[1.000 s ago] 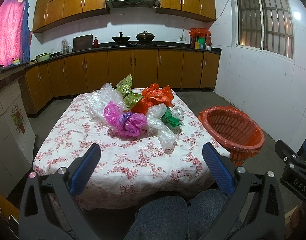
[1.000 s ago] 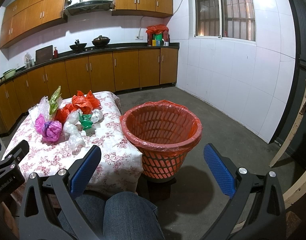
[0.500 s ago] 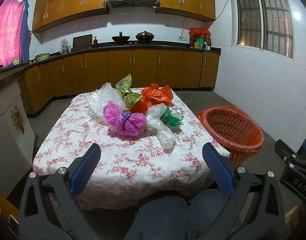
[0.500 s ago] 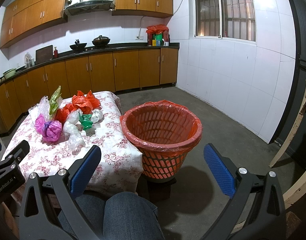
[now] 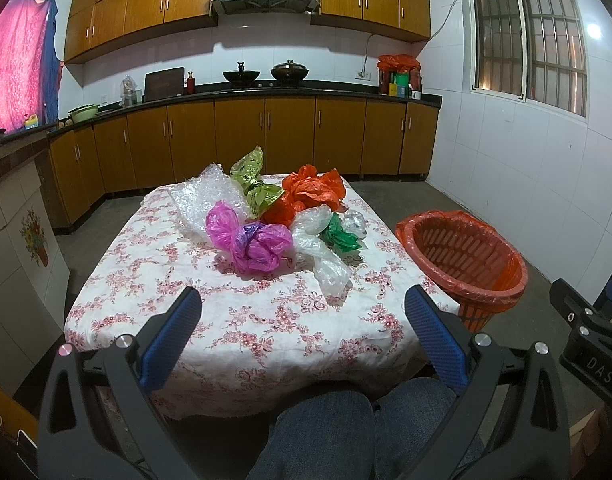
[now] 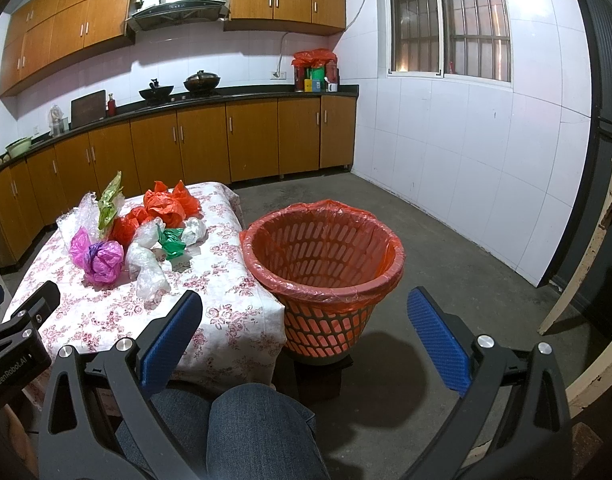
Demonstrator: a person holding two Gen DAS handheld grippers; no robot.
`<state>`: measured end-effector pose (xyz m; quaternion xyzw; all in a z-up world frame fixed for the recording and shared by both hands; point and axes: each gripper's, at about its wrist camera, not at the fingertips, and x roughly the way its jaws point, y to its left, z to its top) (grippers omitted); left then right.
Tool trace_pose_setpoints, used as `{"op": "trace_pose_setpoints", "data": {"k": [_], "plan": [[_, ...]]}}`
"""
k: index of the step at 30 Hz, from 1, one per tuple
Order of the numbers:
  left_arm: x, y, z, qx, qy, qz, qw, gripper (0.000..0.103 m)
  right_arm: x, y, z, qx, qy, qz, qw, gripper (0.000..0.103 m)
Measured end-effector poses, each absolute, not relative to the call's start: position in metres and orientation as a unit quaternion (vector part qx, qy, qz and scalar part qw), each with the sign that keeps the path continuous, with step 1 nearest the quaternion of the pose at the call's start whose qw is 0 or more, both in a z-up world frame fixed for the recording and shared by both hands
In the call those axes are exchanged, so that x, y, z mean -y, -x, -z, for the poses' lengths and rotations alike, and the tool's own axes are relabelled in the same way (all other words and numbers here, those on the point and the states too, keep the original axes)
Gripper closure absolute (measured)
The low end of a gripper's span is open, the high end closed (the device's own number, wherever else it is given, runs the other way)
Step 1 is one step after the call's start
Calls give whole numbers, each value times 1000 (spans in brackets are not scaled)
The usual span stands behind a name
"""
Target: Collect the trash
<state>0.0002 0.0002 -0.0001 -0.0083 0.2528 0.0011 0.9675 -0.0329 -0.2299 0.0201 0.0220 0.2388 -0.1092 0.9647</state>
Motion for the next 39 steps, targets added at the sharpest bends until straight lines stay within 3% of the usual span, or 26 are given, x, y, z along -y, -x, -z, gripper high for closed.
{"op": "trace_pose_setpoints", "data": {"k": [30,39], "plan": [[-5,-7,7,-262,15,-15,965,4,230,28,-19,-241,-20,105,964,2],[-47,-36,17,-277,43,-59,958,4,214,-27,-11,-247,-2,77,966,2]]}}
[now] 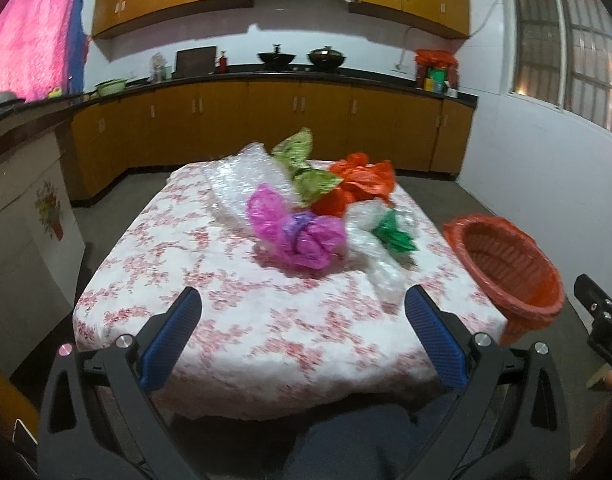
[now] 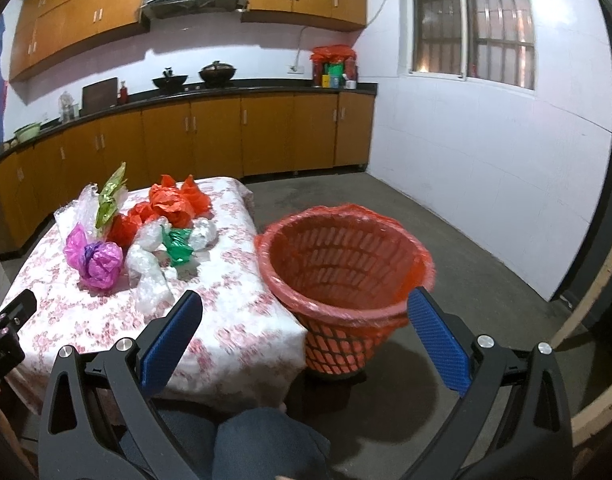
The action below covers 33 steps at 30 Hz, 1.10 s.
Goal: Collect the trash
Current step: 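Reach the right gripper to the green bag and close on it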
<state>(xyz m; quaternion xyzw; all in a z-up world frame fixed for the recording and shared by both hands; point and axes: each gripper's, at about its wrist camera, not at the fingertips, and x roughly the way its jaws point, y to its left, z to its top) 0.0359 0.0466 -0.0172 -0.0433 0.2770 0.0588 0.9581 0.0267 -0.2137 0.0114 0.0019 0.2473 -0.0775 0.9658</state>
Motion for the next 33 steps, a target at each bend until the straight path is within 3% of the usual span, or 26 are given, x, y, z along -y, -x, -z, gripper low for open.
{"op": "trace_pose_setpoints", "data": {"k": [9,20,33], "plan": [[-101,-76,28,-290,74,-96,949,4,179,-94,-9,-255,1,21,967,4],[-145,-121,34,-301,88,-124,941,7,128,-186,17,-311,4,-59,948,42],[-170,-163,48,-318,115,-122,933,23,100,-239,56,-375,9,-99,922,70]]}}
